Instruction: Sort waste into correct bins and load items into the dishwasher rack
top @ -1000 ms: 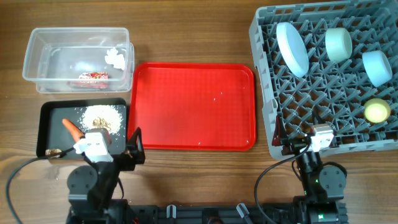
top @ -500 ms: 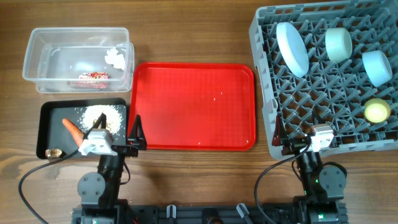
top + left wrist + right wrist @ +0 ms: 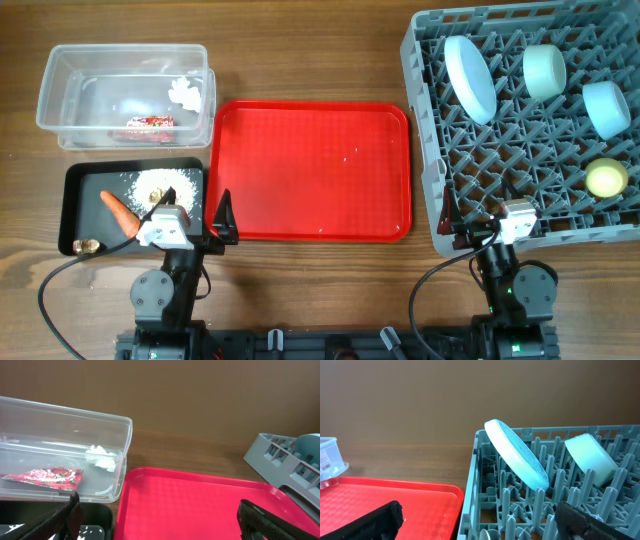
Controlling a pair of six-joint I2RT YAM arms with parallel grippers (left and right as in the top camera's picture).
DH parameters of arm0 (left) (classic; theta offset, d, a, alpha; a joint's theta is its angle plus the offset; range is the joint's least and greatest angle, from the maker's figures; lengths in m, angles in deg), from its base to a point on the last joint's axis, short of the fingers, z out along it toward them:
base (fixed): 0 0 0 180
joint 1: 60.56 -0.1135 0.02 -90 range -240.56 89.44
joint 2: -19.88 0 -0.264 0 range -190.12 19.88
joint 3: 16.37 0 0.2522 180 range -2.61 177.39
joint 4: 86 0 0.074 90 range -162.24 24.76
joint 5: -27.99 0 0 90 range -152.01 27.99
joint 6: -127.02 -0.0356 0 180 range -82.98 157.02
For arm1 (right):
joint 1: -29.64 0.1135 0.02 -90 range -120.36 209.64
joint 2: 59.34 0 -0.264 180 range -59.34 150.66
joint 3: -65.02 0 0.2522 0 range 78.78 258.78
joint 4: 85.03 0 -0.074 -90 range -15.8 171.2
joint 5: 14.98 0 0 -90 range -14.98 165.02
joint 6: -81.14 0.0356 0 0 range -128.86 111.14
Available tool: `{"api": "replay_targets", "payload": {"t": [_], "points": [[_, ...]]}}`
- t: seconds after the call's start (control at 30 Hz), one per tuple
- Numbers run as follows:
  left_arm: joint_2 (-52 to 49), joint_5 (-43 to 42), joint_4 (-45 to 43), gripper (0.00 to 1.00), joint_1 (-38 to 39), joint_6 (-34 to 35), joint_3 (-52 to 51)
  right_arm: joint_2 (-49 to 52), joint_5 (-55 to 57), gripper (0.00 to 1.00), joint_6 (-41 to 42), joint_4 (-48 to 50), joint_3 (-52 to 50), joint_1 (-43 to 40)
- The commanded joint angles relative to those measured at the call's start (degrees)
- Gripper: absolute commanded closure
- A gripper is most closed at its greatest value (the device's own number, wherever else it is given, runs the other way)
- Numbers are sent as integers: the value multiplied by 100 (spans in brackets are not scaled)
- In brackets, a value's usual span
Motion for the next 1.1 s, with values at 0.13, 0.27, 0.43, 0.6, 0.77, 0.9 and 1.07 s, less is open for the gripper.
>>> {"api": "replay_targets", "payload": {"t": [0.13,0.27,0.43,0.6,0.77,0.9,1.07], "points": [[59,-24,15,0,-37,-111,-37,-61,79,0,39,17,-7,17],[59,-26,15,0,-37,-111,-37,-61,79,0,39,17,-7,17],[59,-24,15,0,-37,-111,-37,-17,79,0,37,20,-7,17],[59,-26,15,0,-37,-111,-37,9,79,1,37,20,-7,17],[59,-26,15,0,-37,-111,-37,9,79,0,35,20,-7,17],[59,-26,15,0,-37,-111,-37,9,79,0,39,20,-7,17],[59,-24,15,0,-37,-111,-37,9,79,0,37,20,-7,17]]}}
